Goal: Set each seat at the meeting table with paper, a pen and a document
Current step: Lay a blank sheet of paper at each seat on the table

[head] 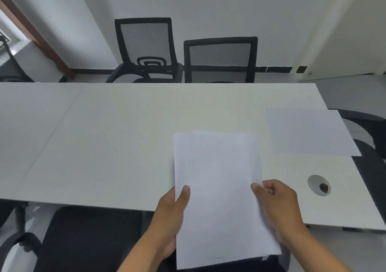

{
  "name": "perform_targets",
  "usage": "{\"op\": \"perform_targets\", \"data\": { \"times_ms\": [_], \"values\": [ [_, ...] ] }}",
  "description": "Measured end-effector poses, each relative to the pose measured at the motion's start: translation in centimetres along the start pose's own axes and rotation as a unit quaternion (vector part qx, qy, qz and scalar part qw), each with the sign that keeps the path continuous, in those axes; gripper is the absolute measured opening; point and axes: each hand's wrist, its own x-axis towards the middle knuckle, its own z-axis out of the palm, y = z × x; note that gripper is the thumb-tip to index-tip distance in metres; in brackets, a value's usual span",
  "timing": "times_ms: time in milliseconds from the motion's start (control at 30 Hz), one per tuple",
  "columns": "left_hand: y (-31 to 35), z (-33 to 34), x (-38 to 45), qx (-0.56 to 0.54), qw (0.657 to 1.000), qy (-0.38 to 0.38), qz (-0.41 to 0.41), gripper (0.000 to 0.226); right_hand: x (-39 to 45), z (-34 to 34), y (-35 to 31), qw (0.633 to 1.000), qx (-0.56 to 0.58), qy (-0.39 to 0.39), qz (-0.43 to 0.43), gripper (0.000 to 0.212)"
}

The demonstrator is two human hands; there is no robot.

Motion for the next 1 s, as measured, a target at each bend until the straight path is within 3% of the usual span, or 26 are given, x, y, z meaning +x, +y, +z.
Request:
{"op": "perform_targets", "data": {
  "times_ms": [233,467,1000],
  "values": [
    [-0.8,-2.7,1.1,-0.019,0.999,0.029,-0.017,0.034,3.6,0.6,2.7,0.992,-0.117,0.054,-0.015,0.021],
    [0.1,-4.8,1.6,-0.040,0.998,0.039,-0.002,0.035,7.1,1.4,4.3,0.969,-0.227,0.089,-0.025,0.021],
    [1.5,-7.6,1.4,-0.099,0.995,-0.007,0.012,0.042,9.2,2.3,4.8,0.944,-0.301,0.131,-0.022,0.017]
  ]
}}
